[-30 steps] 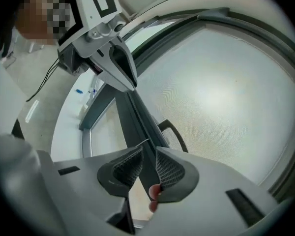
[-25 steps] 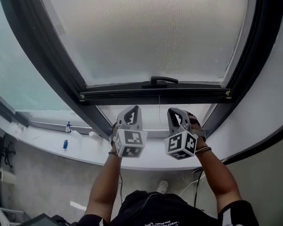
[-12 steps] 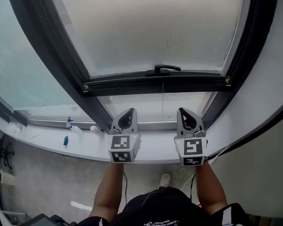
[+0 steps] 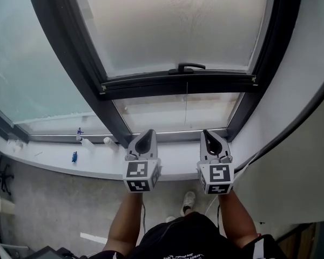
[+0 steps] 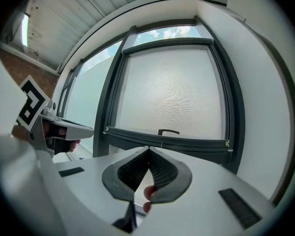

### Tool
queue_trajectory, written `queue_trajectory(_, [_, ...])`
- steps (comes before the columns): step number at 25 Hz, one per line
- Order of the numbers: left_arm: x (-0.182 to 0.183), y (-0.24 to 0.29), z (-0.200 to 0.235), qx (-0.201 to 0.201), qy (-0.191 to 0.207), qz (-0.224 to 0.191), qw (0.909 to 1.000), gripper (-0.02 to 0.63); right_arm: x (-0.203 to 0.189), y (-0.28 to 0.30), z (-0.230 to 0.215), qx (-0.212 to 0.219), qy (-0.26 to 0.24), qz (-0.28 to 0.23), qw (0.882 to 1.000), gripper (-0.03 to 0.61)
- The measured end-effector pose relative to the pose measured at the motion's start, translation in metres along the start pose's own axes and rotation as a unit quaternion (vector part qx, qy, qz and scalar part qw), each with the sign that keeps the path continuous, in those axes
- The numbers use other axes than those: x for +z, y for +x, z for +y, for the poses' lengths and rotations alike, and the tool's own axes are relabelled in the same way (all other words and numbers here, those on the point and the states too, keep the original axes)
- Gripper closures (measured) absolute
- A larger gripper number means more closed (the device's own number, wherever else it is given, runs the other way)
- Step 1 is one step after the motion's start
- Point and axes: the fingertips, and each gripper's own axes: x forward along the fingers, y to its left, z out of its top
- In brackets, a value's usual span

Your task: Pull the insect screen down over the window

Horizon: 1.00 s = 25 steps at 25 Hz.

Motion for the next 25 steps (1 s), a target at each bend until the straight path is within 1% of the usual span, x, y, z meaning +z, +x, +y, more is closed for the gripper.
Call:
queue_trajectory(2, [-0.004,-0.015,-0.006,-0.005,-0.005,-0.002,1.0,0.611,-0.005,-0.017,0.006,-0.005,-0.003,0.005,1.0,0.574])
queue_trajectory(9, [-0.015,-0.063,-0.033,-0.024,-0.004,-0.003,0.9997,0.611,-0.011,-0.072,0.029,-0.015,-0.003,0.013,1.0,0.574])
queue_trajectory(17, [-0.023,-0.095,-0.044,-0.014,-0.004,-0.003,0.9999,0.611,-0.008,-0.105,0.038,-0.015,-0.015,0.008,1.0,0.574])
queue_trajectory(21, [-0.024,-0.103,-0.056,-0.009,-0.004,-0.003,0.9999,0.611,-0.011,-0.117,0.035,-0.008,-0.018,0.005,1.0,0.574])
queue_trajectory(25, [-0.023,-0.114,-0.076,-0.007,0.002,0.002,1.0,0.611,-0.01,-0.133,0.028,-0.002,-0.009,0.001,1.0,0.574])
